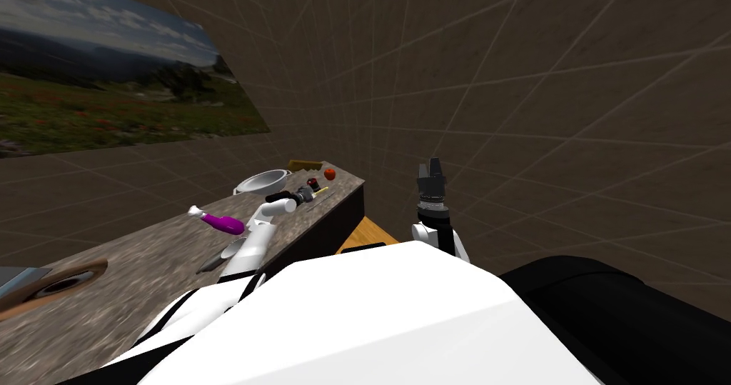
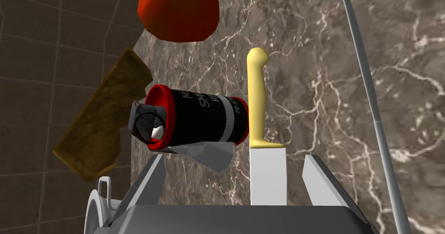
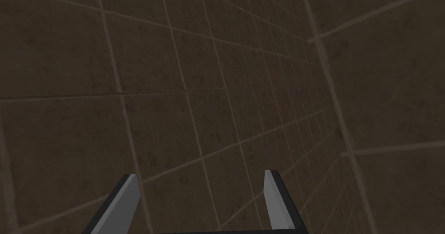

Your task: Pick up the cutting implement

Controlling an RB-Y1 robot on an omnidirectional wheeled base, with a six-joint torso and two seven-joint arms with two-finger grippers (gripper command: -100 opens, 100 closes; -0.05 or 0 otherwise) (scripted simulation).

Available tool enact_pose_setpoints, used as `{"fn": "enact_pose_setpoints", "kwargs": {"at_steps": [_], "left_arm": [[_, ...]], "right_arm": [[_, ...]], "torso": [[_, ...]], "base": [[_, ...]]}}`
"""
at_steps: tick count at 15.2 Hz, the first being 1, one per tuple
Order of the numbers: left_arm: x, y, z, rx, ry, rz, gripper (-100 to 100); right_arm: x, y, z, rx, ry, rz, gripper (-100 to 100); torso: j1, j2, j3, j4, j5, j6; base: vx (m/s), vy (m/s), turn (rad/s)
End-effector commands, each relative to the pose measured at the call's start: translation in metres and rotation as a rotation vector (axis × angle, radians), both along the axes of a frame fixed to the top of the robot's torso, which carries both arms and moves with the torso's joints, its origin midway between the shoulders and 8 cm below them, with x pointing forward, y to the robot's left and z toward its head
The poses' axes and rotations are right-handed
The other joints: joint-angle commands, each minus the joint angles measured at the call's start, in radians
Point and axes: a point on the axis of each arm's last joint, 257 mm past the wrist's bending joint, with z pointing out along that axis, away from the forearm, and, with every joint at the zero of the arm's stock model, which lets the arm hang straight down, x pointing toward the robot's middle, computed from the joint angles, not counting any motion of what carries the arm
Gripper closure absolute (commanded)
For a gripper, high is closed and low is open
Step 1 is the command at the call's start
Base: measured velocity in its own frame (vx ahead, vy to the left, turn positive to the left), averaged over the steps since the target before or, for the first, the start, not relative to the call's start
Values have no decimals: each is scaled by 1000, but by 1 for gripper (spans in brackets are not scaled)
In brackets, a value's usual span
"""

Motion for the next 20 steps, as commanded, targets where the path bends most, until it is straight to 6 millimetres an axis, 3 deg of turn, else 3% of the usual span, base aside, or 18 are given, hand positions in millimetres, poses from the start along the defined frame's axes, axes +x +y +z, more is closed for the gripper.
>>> {"fn": "enact_pose_setpoints", "kwargs": {"at_steps": [1, 2, 9, 13, 14, 20], "left_arm": [[-5, 5, -10, -6, 51, 5, -100], [-3, 15, -11, -17, 81, 20, -100], [-19, 37, -38, -47, 246, 56, -100], [-27, 53, -43, -73, 331, 83, -100], [-34, 55, -51, -78, 364, 89, -100], [-52, 75, -58, -121, 490, 131, -100]], "right_arm": [[0, 0, 0, 0, 0, 0, 0], [0, 0, 0, 0, 0, 0, 0], [0, 0, 0, 0, 0, 0, 0], [0, 0, 0, 0, 0, 0, 0], [0, 0, 0, 0, 0, 0, 0], [0, 0, 0, 0, 0, 0, 0]], "torso": [[0, 0, 0, 0, 0, 0], [0, 0, 0, 0, 0, 0], [1, 0, 0, 0, 0, 0], [1, 0, 0, 0, 0, 0], [1, 0, 0, 0, 0, 0], [1, 0, 0, 0, 0, 0]], "base": [[27, -2, -1], [28, 0, 4], [28, 1, 3], [32, 4, 7], [45, 5, 9], [34, 6, 10]]}}
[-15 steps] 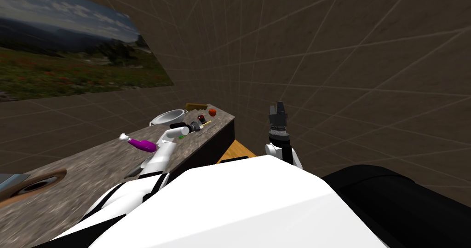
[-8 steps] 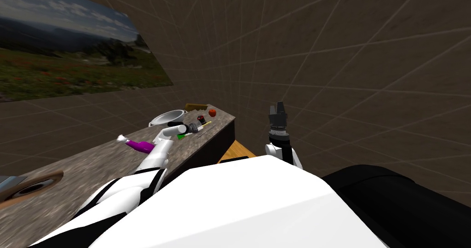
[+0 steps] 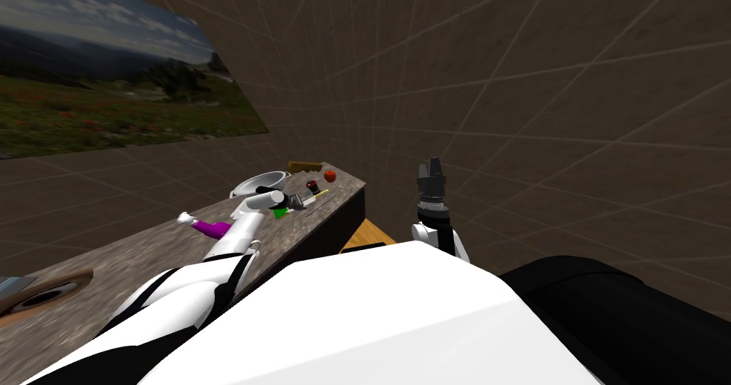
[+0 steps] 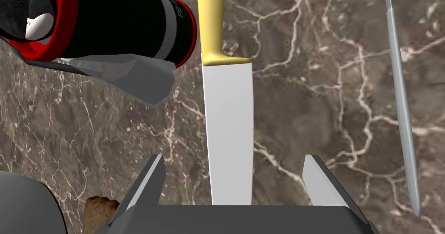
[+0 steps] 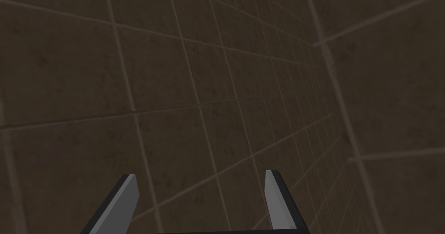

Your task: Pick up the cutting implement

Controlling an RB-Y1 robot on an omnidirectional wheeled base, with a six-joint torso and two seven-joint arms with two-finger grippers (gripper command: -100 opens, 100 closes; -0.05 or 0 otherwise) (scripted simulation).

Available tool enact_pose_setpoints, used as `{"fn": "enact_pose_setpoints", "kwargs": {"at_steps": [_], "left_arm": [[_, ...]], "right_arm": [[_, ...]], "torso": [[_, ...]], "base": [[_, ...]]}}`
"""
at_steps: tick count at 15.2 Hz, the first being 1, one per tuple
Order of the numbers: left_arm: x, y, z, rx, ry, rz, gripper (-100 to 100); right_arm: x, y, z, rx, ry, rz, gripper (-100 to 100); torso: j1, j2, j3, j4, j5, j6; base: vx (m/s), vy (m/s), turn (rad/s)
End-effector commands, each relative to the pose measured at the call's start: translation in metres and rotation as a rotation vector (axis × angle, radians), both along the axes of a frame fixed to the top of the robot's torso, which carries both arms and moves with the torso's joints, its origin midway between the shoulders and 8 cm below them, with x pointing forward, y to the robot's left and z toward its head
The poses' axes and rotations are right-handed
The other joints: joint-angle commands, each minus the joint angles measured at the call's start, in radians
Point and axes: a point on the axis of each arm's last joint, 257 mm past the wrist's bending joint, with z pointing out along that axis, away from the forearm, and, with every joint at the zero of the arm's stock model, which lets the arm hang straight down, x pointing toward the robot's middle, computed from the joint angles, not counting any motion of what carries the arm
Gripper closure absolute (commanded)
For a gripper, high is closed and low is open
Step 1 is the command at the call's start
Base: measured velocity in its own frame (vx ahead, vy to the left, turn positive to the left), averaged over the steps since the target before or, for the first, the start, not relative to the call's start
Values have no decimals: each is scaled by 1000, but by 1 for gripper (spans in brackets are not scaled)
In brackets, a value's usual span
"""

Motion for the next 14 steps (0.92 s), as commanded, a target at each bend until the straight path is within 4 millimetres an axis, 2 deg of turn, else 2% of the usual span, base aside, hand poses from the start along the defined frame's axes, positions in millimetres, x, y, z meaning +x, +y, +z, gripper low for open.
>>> {"fn": "enact_pose_setpoints", "kwargs": {"at_steps": [1, 11, 13, 14], "left_arm": [[-8, 6, -3, -14, 44, 12, -100], [-44, 32, -9, -81, 220, 77, -100], [-42, 32, -9, -78, 213, 74, -100], [-46, 39, -15, -82, 215, 99, -100]], "right_arm": [[0, 0, 0, 0, 0, 0, 0], [0, 0, 0, 0, 0, 0, 0], [0, 0, 0, 0, 0, 0, 0], [0, 0, 0, 0, 0, 0, 0]], "torso": [[0, 0, 0, 0, 0, 0], [0, 0, 0, 0, 0, 0], [1, 0, 0, 0, 0, 0], [0, 1, 0, 0, 0, 0]], "base": [[40, 7, 13], [39, 14, 17], [30, 13, 14], [-8, 9, -140]]}}
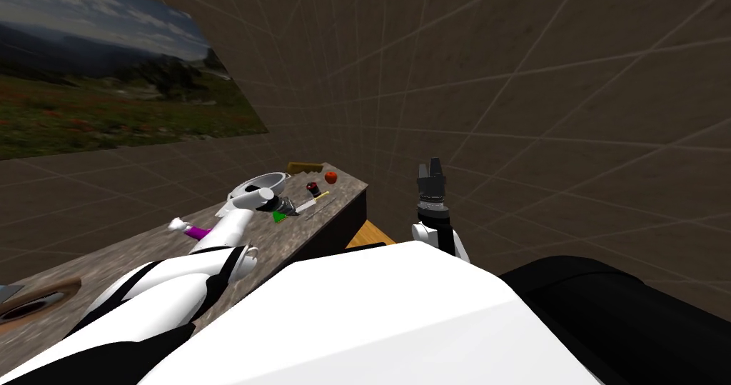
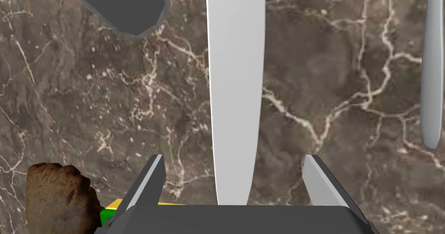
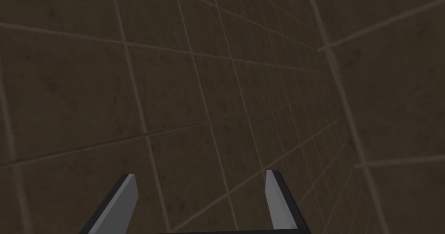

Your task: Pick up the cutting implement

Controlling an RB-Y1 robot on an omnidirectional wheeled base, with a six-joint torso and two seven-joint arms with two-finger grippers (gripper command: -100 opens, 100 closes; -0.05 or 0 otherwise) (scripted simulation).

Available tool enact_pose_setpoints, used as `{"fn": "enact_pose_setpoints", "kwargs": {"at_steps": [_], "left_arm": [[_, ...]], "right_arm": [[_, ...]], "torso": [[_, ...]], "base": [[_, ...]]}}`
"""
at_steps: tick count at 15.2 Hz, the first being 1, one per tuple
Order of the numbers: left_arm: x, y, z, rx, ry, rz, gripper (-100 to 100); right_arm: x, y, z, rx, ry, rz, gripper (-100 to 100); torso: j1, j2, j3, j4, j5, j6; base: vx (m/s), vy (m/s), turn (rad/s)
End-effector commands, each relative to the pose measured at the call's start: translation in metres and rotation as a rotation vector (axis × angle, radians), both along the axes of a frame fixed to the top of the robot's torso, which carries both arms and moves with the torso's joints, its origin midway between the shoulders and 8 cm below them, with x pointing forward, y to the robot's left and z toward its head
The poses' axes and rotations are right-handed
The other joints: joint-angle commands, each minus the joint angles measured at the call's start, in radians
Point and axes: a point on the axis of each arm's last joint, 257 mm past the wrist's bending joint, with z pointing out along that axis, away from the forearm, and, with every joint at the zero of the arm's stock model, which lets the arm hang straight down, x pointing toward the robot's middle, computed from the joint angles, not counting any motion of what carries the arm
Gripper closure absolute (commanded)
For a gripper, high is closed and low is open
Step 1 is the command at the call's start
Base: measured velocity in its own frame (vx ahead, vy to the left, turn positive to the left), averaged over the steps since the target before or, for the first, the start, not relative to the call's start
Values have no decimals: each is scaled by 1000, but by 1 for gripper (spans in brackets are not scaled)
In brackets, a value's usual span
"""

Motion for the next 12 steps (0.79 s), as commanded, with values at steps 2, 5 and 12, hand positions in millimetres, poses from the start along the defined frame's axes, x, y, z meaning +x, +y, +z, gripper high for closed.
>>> {"fn": "enact_pose_setpoints", "kwargs": {"at_steps": [2, 5, 12], "left_arm": [[-3, 12, -10, 1, -4, 38, -100], [-4, 17, -12, 1, -3, 50, -100], [-2, 10, -8, 1, -4, 30, 100]], "right_arm": [[0, 0, 0, 0, 0, 0, 0], [0, 0, 0, 0, 0, 0, 0], [0, 0, 0, 0, 0, 0, 0]], "torso": [[0, 1, 1, 0, 0, 0], [1, 5, 3, 1, 0, 0], [1, 0, 0, 0, 0, -2]], "base": [[-39, 17, -238], [-57, 21, -176], [5, -1, 64]]}}
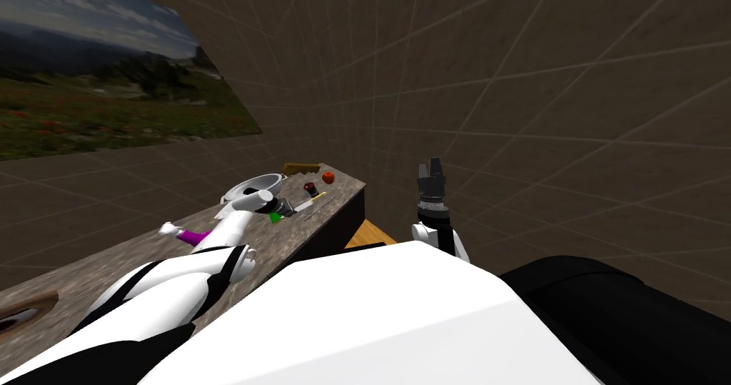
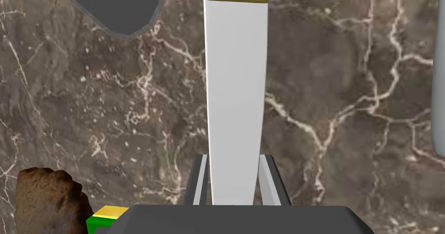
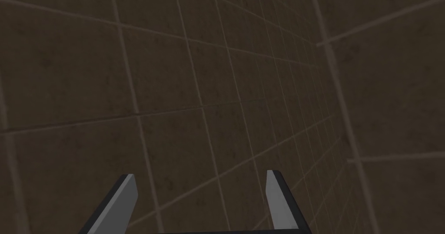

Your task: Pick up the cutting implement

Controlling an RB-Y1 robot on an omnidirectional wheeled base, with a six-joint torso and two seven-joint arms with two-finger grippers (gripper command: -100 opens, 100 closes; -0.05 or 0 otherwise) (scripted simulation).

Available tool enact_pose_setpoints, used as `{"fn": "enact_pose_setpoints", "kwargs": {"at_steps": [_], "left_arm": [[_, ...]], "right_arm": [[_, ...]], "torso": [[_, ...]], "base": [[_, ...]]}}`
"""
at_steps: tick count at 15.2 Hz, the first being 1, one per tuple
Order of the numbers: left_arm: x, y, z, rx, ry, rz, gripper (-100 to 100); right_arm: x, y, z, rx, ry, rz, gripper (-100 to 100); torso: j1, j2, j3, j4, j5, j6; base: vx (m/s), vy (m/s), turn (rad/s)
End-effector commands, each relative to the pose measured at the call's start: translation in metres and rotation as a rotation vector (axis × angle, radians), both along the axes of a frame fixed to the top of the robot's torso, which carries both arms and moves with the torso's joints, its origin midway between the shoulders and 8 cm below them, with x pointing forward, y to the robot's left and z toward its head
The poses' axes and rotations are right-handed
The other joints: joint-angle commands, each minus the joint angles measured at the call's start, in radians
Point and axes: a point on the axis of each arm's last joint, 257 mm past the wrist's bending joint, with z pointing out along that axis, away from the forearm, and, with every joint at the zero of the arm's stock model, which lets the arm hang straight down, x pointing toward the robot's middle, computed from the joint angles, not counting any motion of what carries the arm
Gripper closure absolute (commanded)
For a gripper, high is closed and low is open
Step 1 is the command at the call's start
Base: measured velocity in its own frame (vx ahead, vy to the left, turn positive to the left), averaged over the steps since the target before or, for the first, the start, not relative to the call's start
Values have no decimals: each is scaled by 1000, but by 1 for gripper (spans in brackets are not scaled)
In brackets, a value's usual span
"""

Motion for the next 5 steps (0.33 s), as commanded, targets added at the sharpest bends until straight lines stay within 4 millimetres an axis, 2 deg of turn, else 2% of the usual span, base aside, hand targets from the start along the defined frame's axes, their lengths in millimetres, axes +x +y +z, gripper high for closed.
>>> {"fn": "enact_pose_setpoints", "kwargs": {"at_steps": [1, 3, 5], "left_arm": [[1, -6, 5, 1, 2, -17, 100], [4, -13, 11, 1, 3, -40, 100], [3, -12, 10, 2, 3, -36, 100]], "right_arm": [[0, 0, 0, 0, 0, 0, 0], [0, 0, 0, 0, 0, 0, 0], [0, 0, 0, 0, 0, 0, 0]], "torso": [[0, 0, 0, 0, 0, 0], [-1, -1, -1, 0, 0, 2], [-2, -1, -1, 0, 0, 3]], "base": [[46, -18, 207], [50, -22, 176], [31, -13, 76]]}}
